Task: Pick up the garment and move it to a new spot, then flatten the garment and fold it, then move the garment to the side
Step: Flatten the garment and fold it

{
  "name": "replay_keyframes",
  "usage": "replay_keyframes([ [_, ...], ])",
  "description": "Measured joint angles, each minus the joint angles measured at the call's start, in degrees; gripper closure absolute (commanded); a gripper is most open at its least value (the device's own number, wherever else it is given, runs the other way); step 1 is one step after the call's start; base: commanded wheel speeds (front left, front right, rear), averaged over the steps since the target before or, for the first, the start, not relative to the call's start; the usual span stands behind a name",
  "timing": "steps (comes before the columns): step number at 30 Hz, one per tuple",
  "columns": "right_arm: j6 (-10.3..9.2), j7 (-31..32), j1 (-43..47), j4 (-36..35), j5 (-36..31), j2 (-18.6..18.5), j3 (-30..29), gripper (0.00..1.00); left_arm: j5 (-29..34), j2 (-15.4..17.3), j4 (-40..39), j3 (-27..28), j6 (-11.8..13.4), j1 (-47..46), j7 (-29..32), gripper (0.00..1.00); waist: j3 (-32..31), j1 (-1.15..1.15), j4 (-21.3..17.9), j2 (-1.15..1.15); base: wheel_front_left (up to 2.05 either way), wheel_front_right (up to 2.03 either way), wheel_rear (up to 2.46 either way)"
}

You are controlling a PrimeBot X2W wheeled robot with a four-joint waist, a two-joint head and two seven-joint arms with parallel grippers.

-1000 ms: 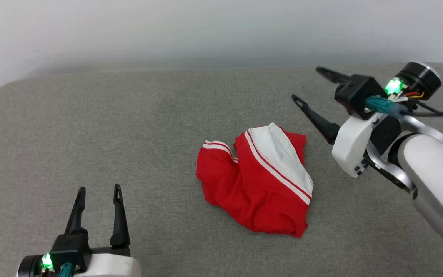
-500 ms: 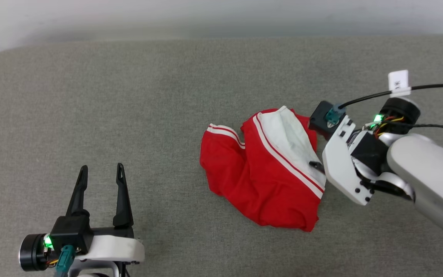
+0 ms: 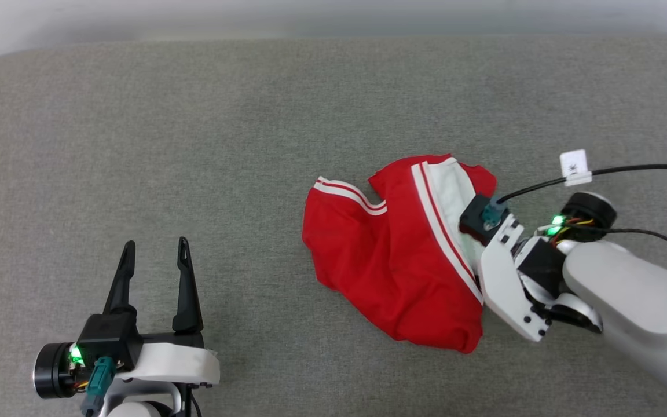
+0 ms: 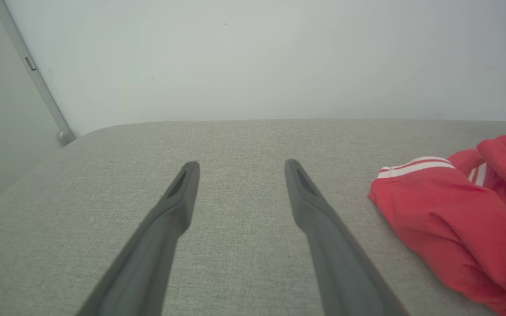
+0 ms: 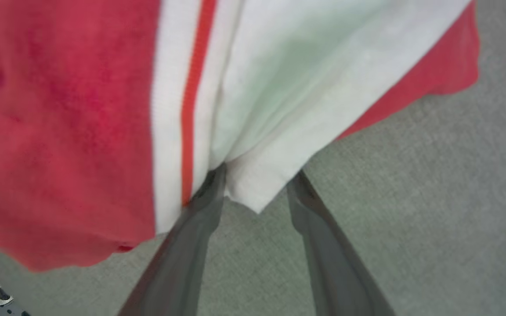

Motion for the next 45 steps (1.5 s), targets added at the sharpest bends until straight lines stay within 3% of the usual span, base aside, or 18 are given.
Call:
replay_keyframes([
  [4, 0.03, -4.31, 0.15, 0.01, -0.58, 0.36, 0.47, 1.00, 0.16, 0.00, 0.76, 0.05, -0.09, 0.03, 0.00, 0.00, -1.04, 0.00, -0.87, 0.00, 0.00, 0.00, 0.00],
  [9, 0.02, -11.73, -1.23, -0.51, 0.88, -2.87, -0.10, 1.00, 0.14, -0.01, 1.08, 0.11, -0.01, 1.01, 0.00, 0.00, -3.42, 0.00, -1.52, 0.00, 0.00, 0.00, 0.00],
  [15, 0.03, -18.92, 0.28, -2.13, 4.79, -8.55, -7.00, 1.00, -0.10, -0.02, 0.88, 0.26, 0.52, 3.22, 0.00, 0.00, -5.99, 0.00, -2.83, 0.00, 0.00, 0.00, 0.00],
  [22, 0.01, -22.69, 10.49, 3.34, 8.49, -14.38, -15.05, 1.00, -0.19, -0.03, 0.21, 0.25, 0.76, 4.27, 0.00, 0.00, -6.88, 0.00, -3.77, 0.00, 0.00, 0.00, 0.00],
  [31, 0.02, -24.57, 23.66, 15.18, 11.52, -13.57, -20.23, 1.00, -0.37, -0.03, -0.09, 0.33, 0.66, 4.30, 0.00, 0.00, -6.23, 0.00, -3.83, 0.00, 0.00, 0.00, 0.00],
  [35, 0.01, -26.03, 25.52, 16.89, 12.07, -11.87, -21.74, 1.00, -0.35, -0.03, 0.23, 0.30, 0.57, 4.30, 0.00, 0.00, -6.31, 0.00, -4.07, 0.00, 0.00, 0.00, 0.00],
  [36, 0.01, -27.33, 25.64, 17.01, 12.14, -11.45, -22.43, 0.96, -0.35, -0.01, 0.34, 0.34, 0.57, 4.30, 0.00, 0.00, -6.40, 0.00, -4.18, 0.00, 0.00, 0.00, 0.00],
  [37, 0.01, -28.94, 25.69, 17.01, 12.12, -11.04, -23.26, 0.26, -0.34, -0.02, 0.41, 0.34, 0.57, 4.29, 0.00, 0.00, -6.52, 0.00, -4.32, 0.00, 0.00, 0.00, 0.00],
  [38, 0.01, -30.31, 25.65, 16.89, 11.74, -10.80, -23.92, 0.00, -0.25, -0.07, 0.48, 0.33, 0.56, 4.29, 0.00, 0.00, -6.69, 0.00, -4.46, 0.00, 0.00, 0.00, 0.00],
  [45, 0.01, -44.58, 22.56, 17.52, 2.80, -10.07, -31.64, 0.00, 0.94, 0.00, 0.64, 1.36, -0.53, 4.02, 0.00, 0.00, -8.12, 0.00, -5.39, 0.00, 0.00, 0.00, 0.00],
])
